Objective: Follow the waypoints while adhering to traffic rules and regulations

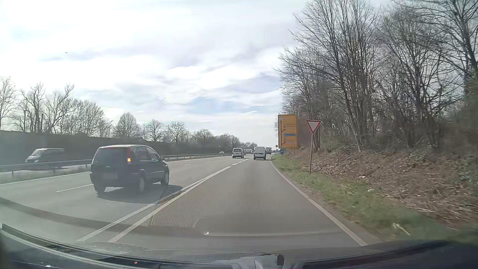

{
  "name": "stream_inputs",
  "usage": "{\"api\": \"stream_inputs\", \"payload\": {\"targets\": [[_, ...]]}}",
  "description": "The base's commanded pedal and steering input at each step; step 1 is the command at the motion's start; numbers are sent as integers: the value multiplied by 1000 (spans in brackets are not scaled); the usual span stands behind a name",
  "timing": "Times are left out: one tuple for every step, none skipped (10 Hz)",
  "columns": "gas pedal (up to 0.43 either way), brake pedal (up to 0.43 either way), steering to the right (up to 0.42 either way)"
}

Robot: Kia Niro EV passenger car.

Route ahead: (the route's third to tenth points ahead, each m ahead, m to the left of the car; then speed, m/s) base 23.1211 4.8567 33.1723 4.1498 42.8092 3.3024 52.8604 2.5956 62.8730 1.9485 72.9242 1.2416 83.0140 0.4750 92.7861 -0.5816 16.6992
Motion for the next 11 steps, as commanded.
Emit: {"api": "stream_inputs", "payload": {"targets": [[240, 0, 10], [240, 0, 10], [228, 0, 10], [228, 0, 10], [228, 0, 10], [228, 0, 10], [228, 0, 10], [228, 0, 9], [228, 0, 9], [228, 0, 9], [228, 0, 9]]}}
